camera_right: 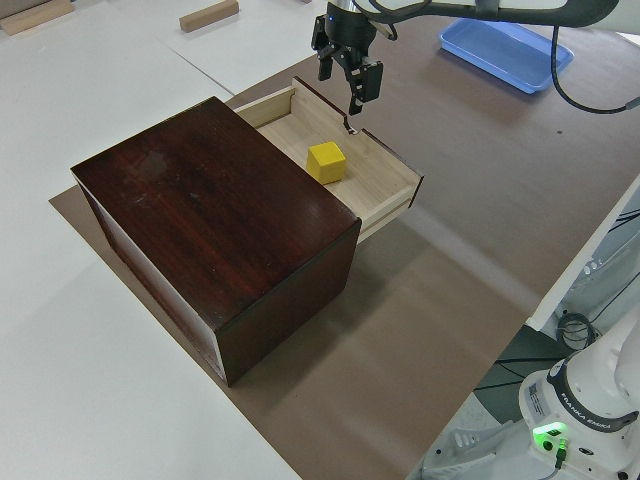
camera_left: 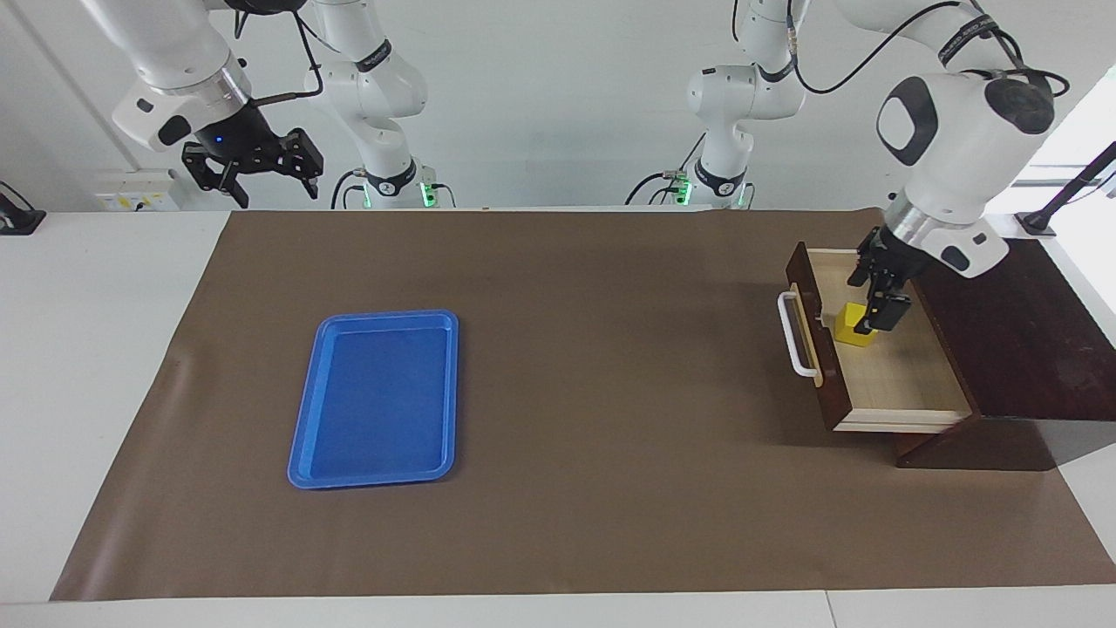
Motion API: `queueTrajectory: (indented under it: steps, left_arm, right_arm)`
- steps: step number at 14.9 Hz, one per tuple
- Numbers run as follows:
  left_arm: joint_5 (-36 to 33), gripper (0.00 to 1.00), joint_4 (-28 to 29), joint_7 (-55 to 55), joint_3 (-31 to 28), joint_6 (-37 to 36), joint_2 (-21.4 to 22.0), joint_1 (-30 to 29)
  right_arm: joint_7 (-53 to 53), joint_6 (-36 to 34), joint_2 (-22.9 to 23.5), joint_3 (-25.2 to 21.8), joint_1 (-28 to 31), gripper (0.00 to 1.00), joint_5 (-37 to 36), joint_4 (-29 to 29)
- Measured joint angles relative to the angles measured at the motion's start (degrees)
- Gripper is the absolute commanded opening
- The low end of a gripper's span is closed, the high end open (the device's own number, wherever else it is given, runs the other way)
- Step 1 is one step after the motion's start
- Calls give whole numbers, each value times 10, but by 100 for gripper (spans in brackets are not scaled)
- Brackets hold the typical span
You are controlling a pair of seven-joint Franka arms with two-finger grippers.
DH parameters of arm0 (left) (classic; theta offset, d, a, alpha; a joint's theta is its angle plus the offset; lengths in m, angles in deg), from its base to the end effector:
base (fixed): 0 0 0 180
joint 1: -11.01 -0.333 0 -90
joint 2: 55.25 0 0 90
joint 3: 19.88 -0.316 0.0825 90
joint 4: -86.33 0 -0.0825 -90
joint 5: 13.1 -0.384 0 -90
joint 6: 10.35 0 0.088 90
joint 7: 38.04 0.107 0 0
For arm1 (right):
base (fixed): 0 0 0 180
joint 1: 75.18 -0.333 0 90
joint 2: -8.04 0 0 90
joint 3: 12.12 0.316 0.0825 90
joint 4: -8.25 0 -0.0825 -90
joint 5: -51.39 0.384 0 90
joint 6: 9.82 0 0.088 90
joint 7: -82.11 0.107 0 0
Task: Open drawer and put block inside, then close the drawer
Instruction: 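Push the drawer shut with the left gripper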
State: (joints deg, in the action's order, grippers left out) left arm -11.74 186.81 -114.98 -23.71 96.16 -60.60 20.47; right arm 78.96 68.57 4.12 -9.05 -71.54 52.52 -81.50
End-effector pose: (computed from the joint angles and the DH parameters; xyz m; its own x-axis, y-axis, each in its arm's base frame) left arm 0.5896 -0.0612 0.5087 0.3146 0.9491 -0.0135 0.9492 -0.3144 0.0155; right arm 0.5111 -0.0016 0.6466 0.9905 0.0485 -0.1285 0.0459 -0.9987 -0.0231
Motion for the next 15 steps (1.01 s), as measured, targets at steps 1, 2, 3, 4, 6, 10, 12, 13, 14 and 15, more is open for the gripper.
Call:
queueTrajectory:
  steps: [1, 2, 3, 4, 6, 10, 12, 13, 14, 15]
  left_arm:
    - [-6, 100, 13, -23, 1, 15, -7, 15]
    - [-18, 100, 30, -39, 1, 34, -14, 24]
    - [-27, 100, 48, -46, 1, 50, -17, 27]
    - [-33, 100, 67, -47, 0, 63, -18, 27]
    - [-41, 100, 80, -49, -3, 74, -15, 24]
    - [-66, 100, 78, -31, -3, 81, -11, -7]
    - [-82, 100, 74, -1, -7, 88, -11, -40]
    - [-84, 100, 71, 20, -9, 89, -11, -57]
    - [-85, 100, 69, 40, -10, 90, -12, -72]
    - [-86, 100, 65, 62, -11, 90, -12, -87]
  right_arm:
    - [23, -6, -1, -1, 0, 100, 0, 0]
    - [43, -13, -1, -2, 0, 100, 0, 2]
    - [56, -21, -1, -3, 0, 100, -2, 7]
    - [63, -28, -1, -3, 0, 100, -8, 16]
    - [63, -32, -2, -2, 0, 100, -31, 28]
    - [62, -10, -2, -3, 0, 100, -35, 23]
    - [62, -4, -2, -3, 0, 100, -35, 18]
    - [62, -3, -2, -3, 0, 100, -35, 16]
    - [62, -2, -2, -3, 0, 100, -34, 15]
    - [62, 0, -2, -3, 0, 100, -34, 14]
